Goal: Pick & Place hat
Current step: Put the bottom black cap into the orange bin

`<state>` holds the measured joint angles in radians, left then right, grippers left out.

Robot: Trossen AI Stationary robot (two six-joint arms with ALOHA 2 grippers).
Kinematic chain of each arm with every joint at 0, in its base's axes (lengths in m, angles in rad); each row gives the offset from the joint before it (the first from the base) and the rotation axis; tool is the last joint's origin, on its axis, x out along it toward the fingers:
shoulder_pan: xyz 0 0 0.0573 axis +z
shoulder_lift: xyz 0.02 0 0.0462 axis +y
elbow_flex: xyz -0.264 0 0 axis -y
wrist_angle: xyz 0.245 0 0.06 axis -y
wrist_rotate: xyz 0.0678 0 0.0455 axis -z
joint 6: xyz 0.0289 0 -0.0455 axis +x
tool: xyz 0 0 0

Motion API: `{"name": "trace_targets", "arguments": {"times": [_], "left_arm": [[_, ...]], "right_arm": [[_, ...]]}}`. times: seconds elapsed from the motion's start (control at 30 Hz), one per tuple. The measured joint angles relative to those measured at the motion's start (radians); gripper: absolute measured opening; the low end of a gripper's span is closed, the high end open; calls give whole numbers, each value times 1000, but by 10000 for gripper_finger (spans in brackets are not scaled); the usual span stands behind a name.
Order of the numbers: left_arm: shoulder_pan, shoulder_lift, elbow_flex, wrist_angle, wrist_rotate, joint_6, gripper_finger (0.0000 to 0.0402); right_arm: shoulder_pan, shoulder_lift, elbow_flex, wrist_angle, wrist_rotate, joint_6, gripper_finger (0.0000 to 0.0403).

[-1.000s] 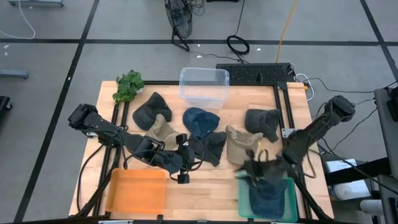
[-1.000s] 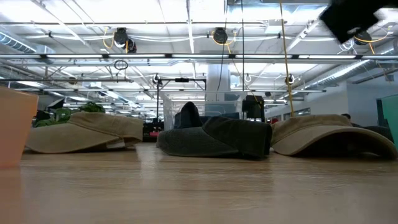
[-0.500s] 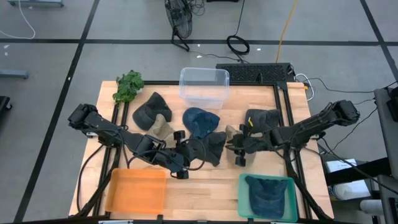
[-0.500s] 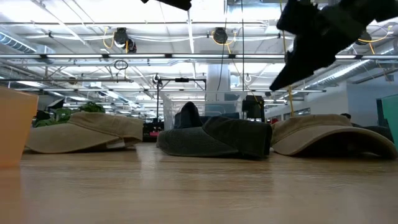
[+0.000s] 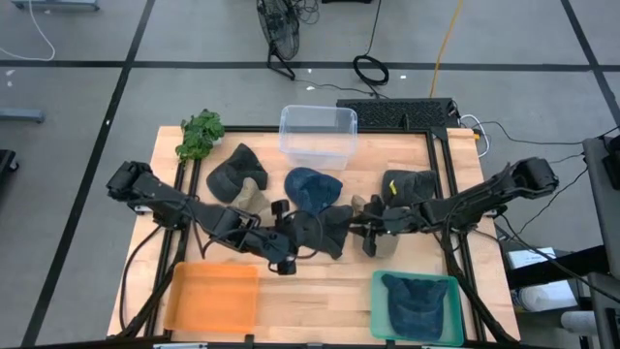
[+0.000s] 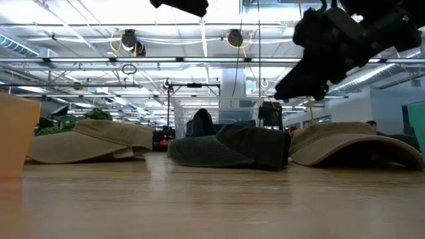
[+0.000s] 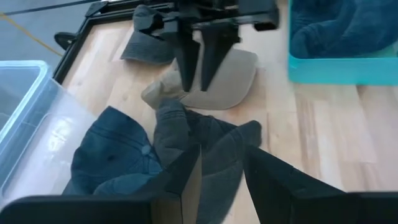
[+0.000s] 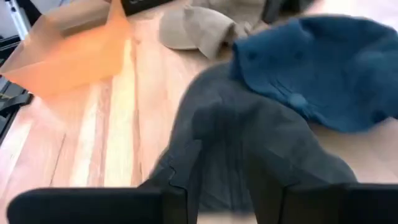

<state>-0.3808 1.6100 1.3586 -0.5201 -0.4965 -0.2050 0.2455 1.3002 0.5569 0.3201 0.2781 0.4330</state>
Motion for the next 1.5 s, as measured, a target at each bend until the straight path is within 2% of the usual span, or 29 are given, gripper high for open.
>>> {"name": "trace_targets", "arguments": {"times": [0.2,0.33,0.57,0.7,0.83,0.9,1.0,1.17,1.33,1.5], "left_arm": [[36,0,0,-20,4,21,129],[39,-20,-1,-71,15,28,129],[40,-75,-13,25,-18,101,129],[45,-87,-88,117,44,188,129],[85,-136,-149,201,98,194,129],[96,-185,-190,209,112,172,129],[92,-252,-266,311,158,168,129],[70,-422,-427,438,159,178,129],[65,-570,-565,601,195,169,129],[65,-650,-658,719,235,114,129]], "right_arm": [[5,130,75,11,-18,-26,93],[7,168,75,-10,-17,33,93],[58,238,76,29,35,80,93],[55,225,75,59,37,76,93],[80,223,76,109,4,21,93],[96,224,75,114,-10,-19,93],[104,223,75,121,-40,-73,95],[111,226,75,176,-43,-123,94],[110,233,76,282,111,-18,88],[94,234,116,249,118,-4,85]]}}
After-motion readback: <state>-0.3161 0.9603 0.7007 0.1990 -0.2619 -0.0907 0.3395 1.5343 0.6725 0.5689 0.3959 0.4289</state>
